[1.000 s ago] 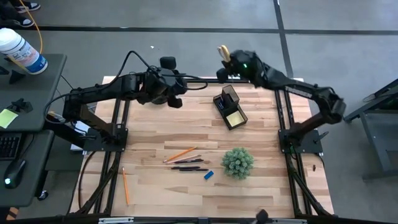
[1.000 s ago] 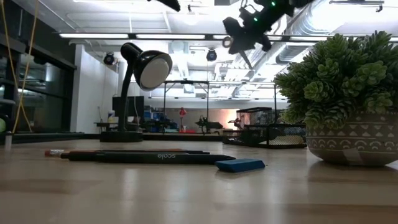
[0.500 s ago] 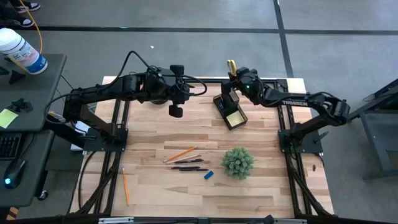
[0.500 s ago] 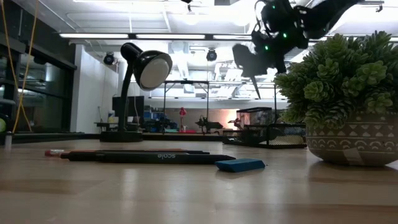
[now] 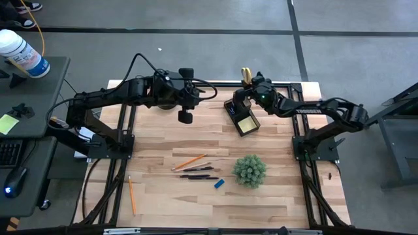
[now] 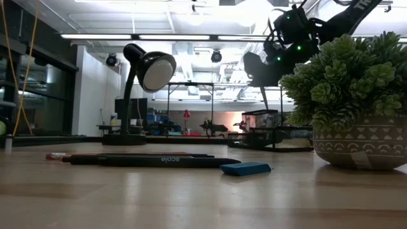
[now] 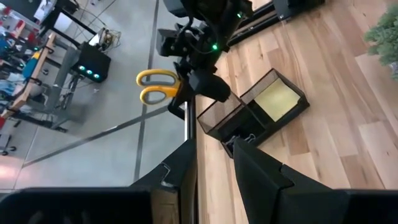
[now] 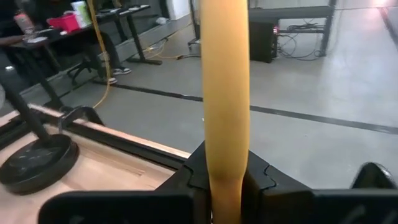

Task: Pick and place office supplies into organizer
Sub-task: Put the yellow scissors into the desk organizer, then put the blue eraser into the desk organizer

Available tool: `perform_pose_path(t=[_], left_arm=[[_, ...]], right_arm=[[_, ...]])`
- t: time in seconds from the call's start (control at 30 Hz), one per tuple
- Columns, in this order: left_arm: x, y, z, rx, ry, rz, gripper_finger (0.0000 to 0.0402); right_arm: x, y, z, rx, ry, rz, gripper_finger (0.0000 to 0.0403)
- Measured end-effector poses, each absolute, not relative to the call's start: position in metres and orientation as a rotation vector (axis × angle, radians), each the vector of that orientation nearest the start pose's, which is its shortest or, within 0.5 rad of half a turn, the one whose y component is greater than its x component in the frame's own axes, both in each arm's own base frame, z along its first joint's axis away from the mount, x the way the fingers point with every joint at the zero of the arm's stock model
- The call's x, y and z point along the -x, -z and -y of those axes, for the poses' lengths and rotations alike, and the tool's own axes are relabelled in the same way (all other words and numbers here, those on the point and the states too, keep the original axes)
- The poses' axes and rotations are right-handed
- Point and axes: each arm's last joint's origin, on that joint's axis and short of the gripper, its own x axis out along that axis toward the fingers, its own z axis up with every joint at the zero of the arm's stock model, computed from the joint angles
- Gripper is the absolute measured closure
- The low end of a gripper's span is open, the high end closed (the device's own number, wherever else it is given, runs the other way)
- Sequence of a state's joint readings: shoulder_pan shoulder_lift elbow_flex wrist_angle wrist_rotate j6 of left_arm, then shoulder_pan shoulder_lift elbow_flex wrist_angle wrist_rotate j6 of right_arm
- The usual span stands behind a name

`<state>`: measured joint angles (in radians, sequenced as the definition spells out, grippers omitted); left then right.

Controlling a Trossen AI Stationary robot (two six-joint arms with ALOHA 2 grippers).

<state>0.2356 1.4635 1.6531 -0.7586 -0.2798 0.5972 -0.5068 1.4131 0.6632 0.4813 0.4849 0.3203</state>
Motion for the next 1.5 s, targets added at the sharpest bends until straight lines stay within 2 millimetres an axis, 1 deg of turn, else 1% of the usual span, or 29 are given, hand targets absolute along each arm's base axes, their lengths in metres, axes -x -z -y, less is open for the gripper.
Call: perform_pose_path(t=[0.1,0.37,0.53,0.6,0.67,0.73,0.83,0.97,1.1,1.23,1.33,1.43,1.5], left_arm=[[-0.292,-0.420,-0.078,-0.581,-0.316,-0.704,0.0307],[-0.291,-0.420,-0.078,-0.581,-0.315,-0.706,0.0307],[-0.291,-0.420,-0.078,-0.581,-0.315,-0.707,0.0307],[-0.291,-0.420,-0.078,-0.580,-0.314,-0.707,0.0307],[-0.291,-0.419,-0.078,-0.582,-0.313,-0.709,0.0307],[-0.291,-0.419,-0.078,-0.592,-0.308,-0.717,0.0307],[-0.290,-0.418,-0.078,-0.604,-0.300,-0.735,0.0307],[-0.288,-0.415,-0.078,-0.610,-0.310,-0.780,0.0307],[-0.284,-0.410,-0.077,-0.599,-0.292,-0.837,0.0307],[-0.282,-0.406,-0.071,-0.570,-0.276,-0.878,0.0307],[-0.282,-0.404,-0.060,-0.596,-0.266,-0.911,0.0307],[-0.282,-0.402,-0.045,-0.617,-0.231,-0.935,0.0307],[-0.285,-0.397,-0.035,-0.612,-0.205,-0.930,0.0307]], right_arm=[[-0.246,-0.215,0.154,-0.285,0.979,-0.136,0.0360],[-0.246,-0.214,0.154,-0.277,0.974,-0.155,0.0334],[-0.247,-0.214,0.153,-0.281,0.954,-0.154,0.0333],[-0.250,-0.218,0.153,-0.280,0.944,-0.142,0.0334],[-0.254,-0.226,0.153,-0.262,0.937,-0.125,0.0335],[-0.260,-0.238,0.152,-0.223,0.920,-0.111,0.0335],[-0.272,-0.263,0.150,-0.162,0.884,-0.104,0.0336],[-0.287,-0.301,0.145,-0.131,0.811,-0.160,0.0336],[-0.296,-0.336,0.130,-0.148,0.719,-0.246,0.0336],[-0.299,-0.356,0.105,-0.145,0.625,-0.396,0.0336],[-0.295,-0.357,0.082,-0.144,0.538,-0.570,0.0336],[-0.290,-0.348,0.058,-0.174,0.480,-0.721,0.0336],[-0.290,-0.341,0.042,-0.217,0.437,-0.771,0.0336]])
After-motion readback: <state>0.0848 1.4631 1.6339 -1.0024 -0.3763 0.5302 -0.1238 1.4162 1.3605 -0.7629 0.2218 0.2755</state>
